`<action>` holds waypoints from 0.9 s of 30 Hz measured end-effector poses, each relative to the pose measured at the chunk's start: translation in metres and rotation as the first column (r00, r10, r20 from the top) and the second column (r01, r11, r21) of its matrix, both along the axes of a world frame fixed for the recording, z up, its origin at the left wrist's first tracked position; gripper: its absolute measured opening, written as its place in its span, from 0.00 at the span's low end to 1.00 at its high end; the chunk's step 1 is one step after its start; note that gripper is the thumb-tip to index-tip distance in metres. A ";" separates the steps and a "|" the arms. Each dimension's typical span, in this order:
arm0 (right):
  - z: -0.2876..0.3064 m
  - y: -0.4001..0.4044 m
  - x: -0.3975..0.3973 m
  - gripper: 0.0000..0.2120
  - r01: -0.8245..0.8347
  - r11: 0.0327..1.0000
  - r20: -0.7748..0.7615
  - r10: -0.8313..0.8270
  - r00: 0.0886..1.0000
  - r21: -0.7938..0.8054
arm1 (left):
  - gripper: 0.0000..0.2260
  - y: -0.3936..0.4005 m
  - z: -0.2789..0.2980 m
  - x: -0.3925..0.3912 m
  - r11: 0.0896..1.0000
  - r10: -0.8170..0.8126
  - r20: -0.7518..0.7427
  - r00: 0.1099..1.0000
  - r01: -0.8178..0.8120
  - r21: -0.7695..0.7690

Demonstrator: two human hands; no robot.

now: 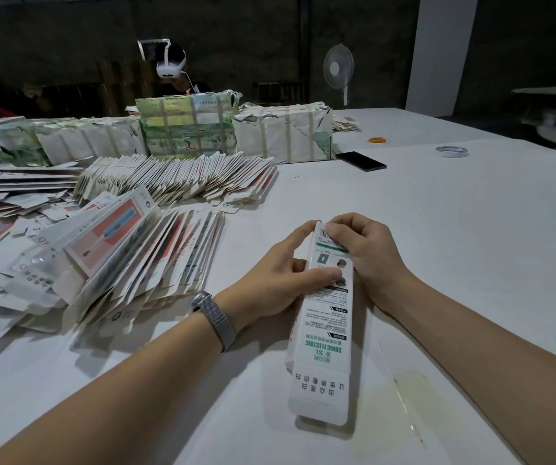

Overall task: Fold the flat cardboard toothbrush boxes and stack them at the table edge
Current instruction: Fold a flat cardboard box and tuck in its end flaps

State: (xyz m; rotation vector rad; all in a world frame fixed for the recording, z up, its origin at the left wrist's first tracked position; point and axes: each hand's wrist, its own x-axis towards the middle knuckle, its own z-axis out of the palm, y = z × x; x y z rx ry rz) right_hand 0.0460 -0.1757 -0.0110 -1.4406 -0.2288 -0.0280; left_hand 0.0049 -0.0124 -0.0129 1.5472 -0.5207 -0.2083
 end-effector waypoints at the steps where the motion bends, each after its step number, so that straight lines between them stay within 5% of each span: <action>1: 0.000 0.000 0.000 0.12 0.008 1.000 0.002 -0.008 1.000 -0.006 | 0.25 0.000 0.000 0.000 1.000 -0.007 0.007 1.000 0.007 0.002; 10: -0.001 0.003 0.001 0.11 0.040 0.999 0.038 -0.039 0.999 -0.033 | 0.24 -0.001 0.003 -0.001 0.999 -0.024 0.036 0.999 0.023 0.032; 16: 0.000 0.002 0.002 0.07 0.066 0.998 0.026 -0.066 0.997 0.000 | 0.45 -0.003 0.001 -0.002 0.999 0.036 -0.070 0.997 -0.034 0.028; 27: 0.002 0.001 0.000 0.16 -0.014 0.999 0.014 0.013 1.000 0.046 | 0.43 -0.004 0.004 -0.003 0.998 0.016 -0.055 0.998 -0.013 0.059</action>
